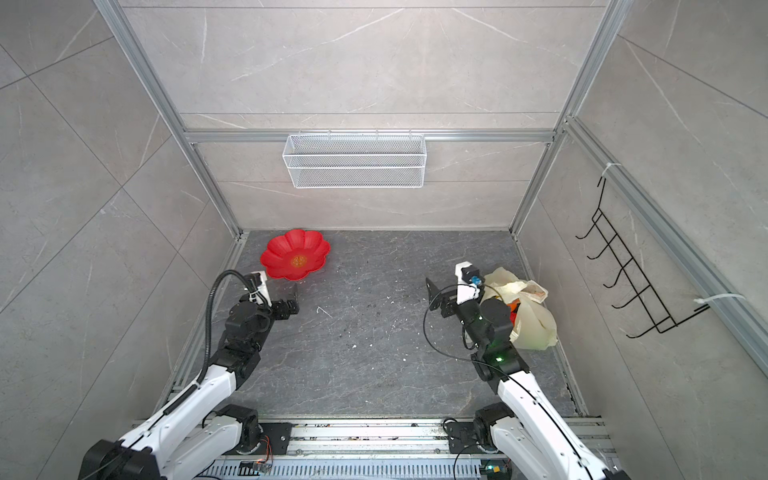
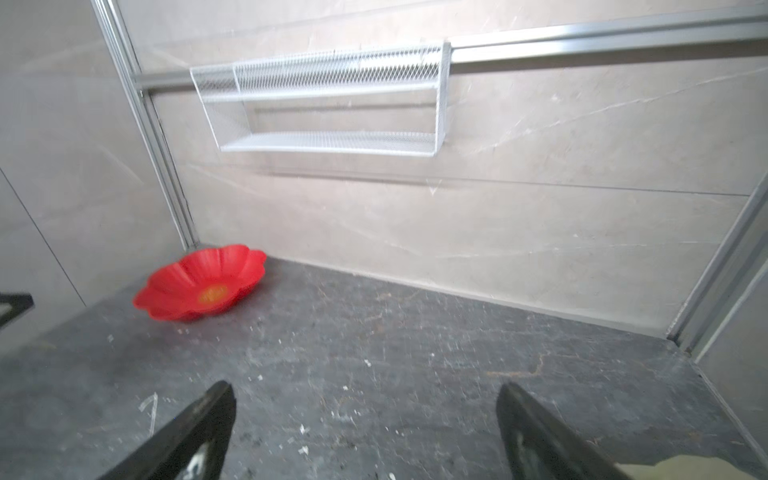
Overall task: Take the fake fruits out of the plastic bag
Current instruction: 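Grasp the yellow plastic bag's handle with the right gripper and lift it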
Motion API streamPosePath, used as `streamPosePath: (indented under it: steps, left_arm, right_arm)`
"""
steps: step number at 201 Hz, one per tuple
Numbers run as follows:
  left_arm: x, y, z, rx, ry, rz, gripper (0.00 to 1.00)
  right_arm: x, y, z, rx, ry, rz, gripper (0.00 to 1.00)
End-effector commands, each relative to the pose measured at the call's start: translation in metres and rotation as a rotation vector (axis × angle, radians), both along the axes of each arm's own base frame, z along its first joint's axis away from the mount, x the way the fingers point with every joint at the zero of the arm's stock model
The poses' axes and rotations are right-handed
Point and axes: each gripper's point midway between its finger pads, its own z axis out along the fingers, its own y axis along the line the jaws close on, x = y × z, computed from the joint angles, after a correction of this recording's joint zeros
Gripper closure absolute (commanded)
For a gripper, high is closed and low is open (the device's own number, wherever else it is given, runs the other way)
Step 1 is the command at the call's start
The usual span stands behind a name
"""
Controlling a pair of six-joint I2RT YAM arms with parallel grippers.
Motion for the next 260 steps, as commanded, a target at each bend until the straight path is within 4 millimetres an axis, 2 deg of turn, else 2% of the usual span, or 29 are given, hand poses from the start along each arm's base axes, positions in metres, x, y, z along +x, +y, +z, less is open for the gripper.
streamPosePath:
  steps: [1, 19, 35, 60, 89, 103, 113, 146, 163, 186, 220, 233, 260]
  left_arm:
    - [-0.012, 0.008, -0.009, -0.199, 0.141, 0.096, 0.0]
    - [-0.024, 0.02, -0.019, -0.254, 0.239, 0.195, 0.0]
    - [-0.034, 0.032, -0.031, -0.311, 0.294, 0.292, 0.0]
    - [-0.027, 0.007, -0.036, -0.296, 0.284, 0.131, 0.0]
    - [-0.025, 0.0, -0.052, -0.225, 0.352, 0.087, 0.0]
    - [-0.024, -0.002, -0.061, -0.205, 0.382, 0.078, 0.0]
    - [-0.022, -0.003, -0.066, -0.205, 0.391, 0.074, 0.0]
    - [-0.017, -0.007, -0.075, -0.186, 0.432, 0.057, 0.0]
    - [-0.017, -0.007, -0.077, -0.177, 0.443, 0.063, 0.0]
    - [-0.017, -0.008, -0.08, -0.188, 0.444, 0.059, 0.0]
    - [-0.017, -0.01, -0.081, -0.195, 0.452, 0.049, 0.0]
    - [-0.017, -0.01, -0.081, -0.193, 0.453, 0.048, 0.0]
    - [-0.019, -0.01, -0.082, -0.191, 0.458, 0.049, 0.0]
  right_arm:
    - [-0.017, -0.002, 0.005, 0.15, 0.23, 0.0, 0.01]
    - [-0.029, -0.002, 0.028, 0.2, 0.323, 0.007, 0.01]
    - [-0.036, -0.007, 0.04, 0.224, 0.404, -0.028, 0.01]
    - [-0.05, -0.036, 0.048, 0.204, 0.511, -0.192, 0.01]
    - [-0.079, -0.088, 0.058, 0.162, 0.513, -0.445, 0.0]
    - [-0.099, -0.113, 0.056, 0.154, 0.546, -0.58, 0.0]
    - [-0.112, -0.124, 0.051, 0.154, 0.587, -0.643, 0.0]
    - [-0.144, -0.14, 0.032, 0.157, 0.705, -0.74, 0.0]
    - [-0.153, -0.136, 0.025, 0.167, 0.753, -0.716, 0.01]
    - [-0.152, -0.126, 0.005, 0.136, 0.828, -0.673, 0.0]
    - [-0.128, -0.101, -0.026, 0.107, 0.923, -0.58, 0.0]
    - [-0.119, -0.102, -0.031, 0.089, 0.922, -0.6, 0.0]
    - [-0.106, -0.122, -0.042, 0.012, 0.918, -0.751, 0.0]
